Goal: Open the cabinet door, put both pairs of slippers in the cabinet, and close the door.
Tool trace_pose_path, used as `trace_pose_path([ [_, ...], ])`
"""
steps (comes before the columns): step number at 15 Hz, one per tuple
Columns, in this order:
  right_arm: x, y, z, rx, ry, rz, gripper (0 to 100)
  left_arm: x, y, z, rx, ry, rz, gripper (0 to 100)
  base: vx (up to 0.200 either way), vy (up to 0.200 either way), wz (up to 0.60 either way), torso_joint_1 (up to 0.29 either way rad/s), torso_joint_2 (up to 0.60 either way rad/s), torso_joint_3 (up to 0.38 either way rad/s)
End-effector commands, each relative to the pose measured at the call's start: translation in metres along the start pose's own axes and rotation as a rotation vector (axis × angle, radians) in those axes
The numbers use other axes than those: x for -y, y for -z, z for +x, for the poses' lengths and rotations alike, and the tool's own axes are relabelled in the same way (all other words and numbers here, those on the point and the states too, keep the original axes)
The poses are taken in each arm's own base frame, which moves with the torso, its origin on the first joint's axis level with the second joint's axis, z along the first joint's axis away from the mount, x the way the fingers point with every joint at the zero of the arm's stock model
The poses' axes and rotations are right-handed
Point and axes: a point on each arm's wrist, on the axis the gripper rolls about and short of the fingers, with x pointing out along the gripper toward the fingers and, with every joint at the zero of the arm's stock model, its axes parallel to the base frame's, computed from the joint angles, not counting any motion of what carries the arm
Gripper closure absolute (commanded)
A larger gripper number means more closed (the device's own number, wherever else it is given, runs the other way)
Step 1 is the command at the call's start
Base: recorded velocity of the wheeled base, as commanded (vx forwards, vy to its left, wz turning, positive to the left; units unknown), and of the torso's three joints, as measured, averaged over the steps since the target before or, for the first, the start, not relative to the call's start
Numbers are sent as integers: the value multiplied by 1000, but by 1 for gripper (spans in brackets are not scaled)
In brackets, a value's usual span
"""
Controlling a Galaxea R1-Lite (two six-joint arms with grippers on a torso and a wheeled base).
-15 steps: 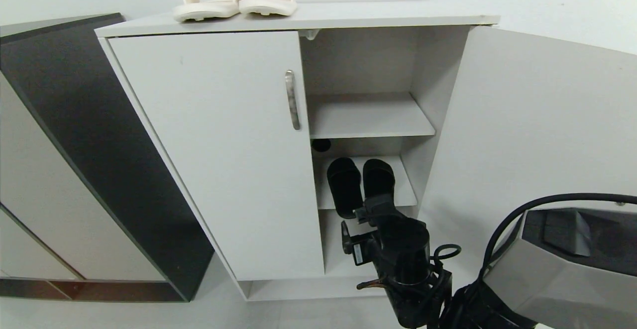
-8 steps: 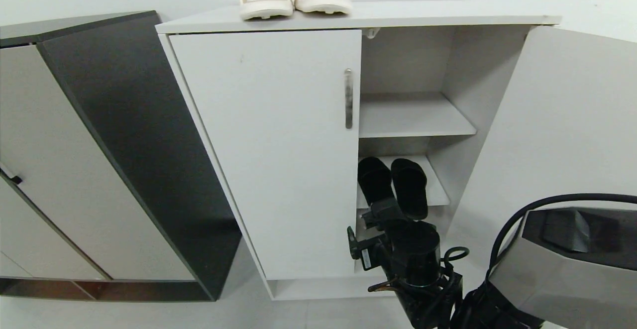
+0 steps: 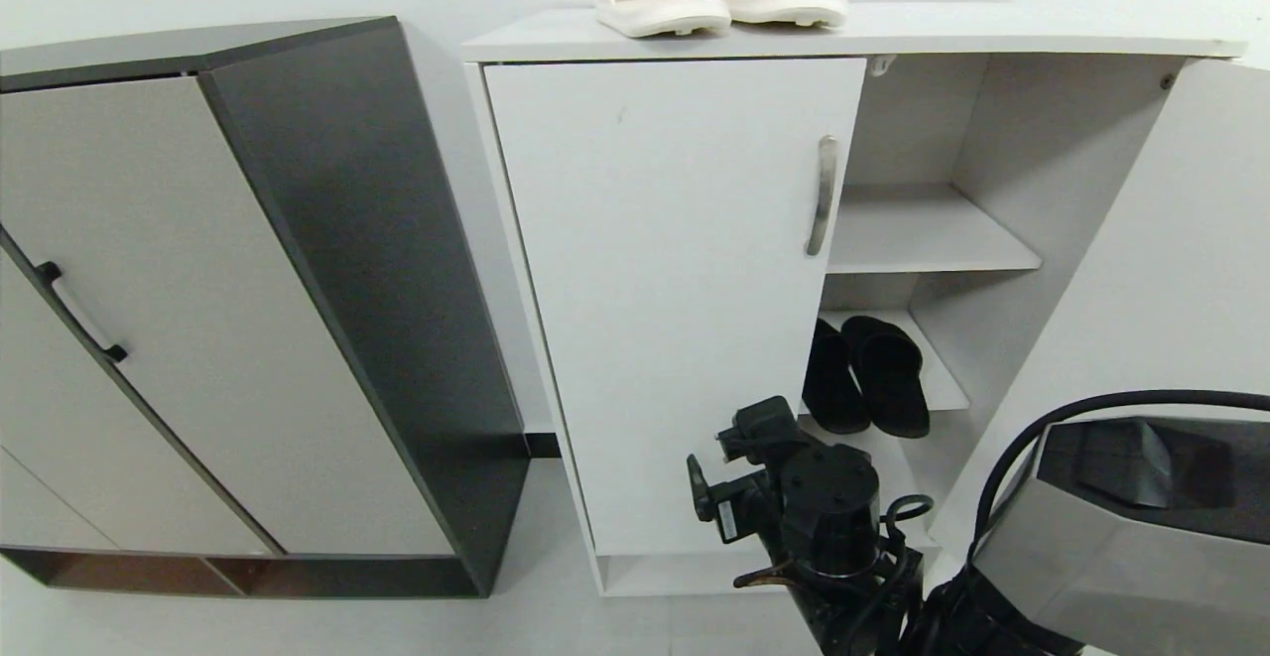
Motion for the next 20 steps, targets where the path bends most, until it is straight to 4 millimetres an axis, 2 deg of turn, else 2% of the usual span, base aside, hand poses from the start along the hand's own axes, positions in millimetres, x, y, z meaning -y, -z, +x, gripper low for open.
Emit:
trace_pose_path([
  [1, 0, 2, 0, -6, -2, -4, 0, 0, 0, 0, 1, 0, -1, 100, 0, 0, 0, 0, 0, 0],
  [9, 4, 11, 7, -17, -16, -8, 0, 0, 0, 0, 1, -2, -12, 100, 0, 0, 0, 0, 0, 0],
  [20, 4, 9, 5, 6, -33, -16, 0, 0, 0, 0, 1, 0, -15, 100, 0, 0, 0, 0, 0, 0],
])
